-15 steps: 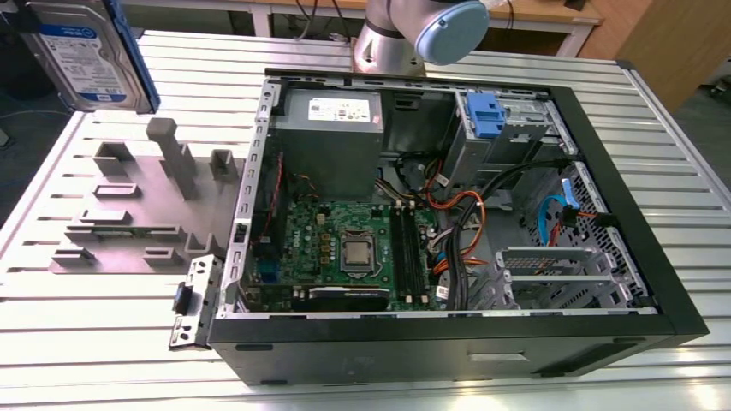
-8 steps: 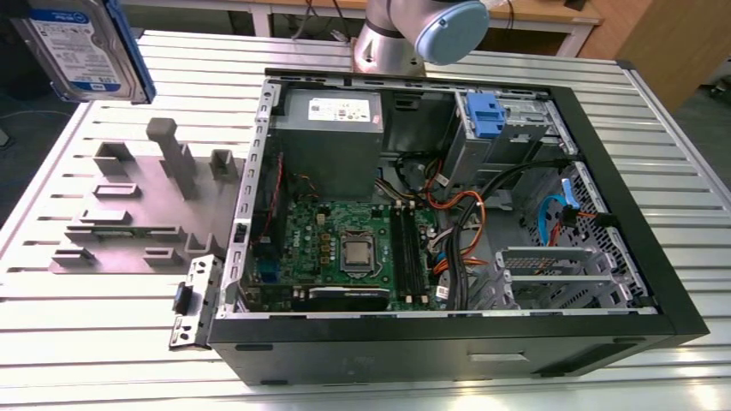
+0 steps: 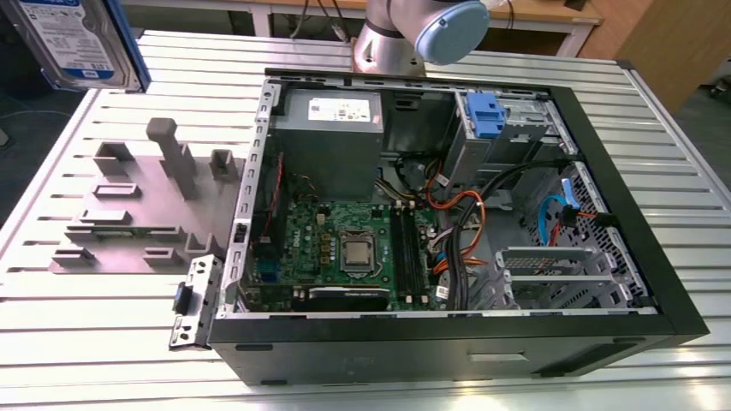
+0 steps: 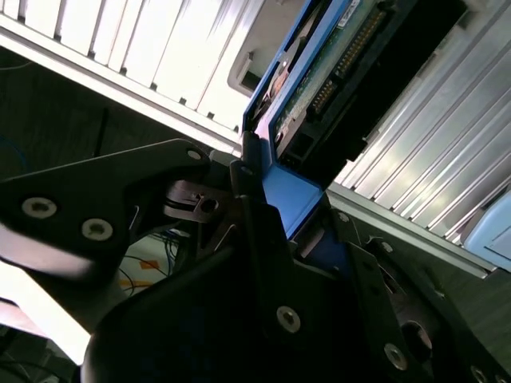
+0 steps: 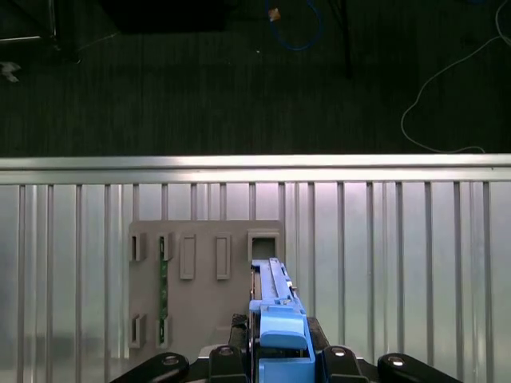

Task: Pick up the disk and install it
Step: 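Pick up the disk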

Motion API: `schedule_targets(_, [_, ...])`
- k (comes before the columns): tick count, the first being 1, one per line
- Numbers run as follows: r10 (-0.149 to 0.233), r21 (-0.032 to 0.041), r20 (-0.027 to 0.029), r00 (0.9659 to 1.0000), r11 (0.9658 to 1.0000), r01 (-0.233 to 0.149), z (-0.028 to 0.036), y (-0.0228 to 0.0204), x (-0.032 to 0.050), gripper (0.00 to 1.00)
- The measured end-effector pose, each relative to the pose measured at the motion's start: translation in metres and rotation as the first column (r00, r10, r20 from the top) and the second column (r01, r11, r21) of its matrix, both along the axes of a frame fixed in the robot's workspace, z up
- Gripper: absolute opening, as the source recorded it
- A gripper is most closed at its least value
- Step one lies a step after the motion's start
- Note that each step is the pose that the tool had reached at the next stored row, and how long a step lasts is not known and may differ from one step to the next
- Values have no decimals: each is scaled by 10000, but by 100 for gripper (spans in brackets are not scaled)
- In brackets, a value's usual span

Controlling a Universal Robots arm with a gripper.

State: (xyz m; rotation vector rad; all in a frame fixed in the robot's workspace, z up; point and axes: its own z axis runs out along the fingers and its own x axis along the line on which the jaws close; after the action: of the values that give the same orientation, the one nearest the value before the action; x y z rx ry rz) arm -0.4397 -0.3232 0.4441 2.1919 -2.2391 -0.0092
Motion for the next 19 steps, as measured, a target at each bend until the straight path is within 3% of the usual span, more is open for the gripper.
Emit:
schedule_targets(13, [-1, -1, 0, 10000, 10000, 1, 21, -1, 0, 36])
schedule_targets(19, [-1, -1, 1, 10000, 10000, 1, 21, -54, 0, 36])
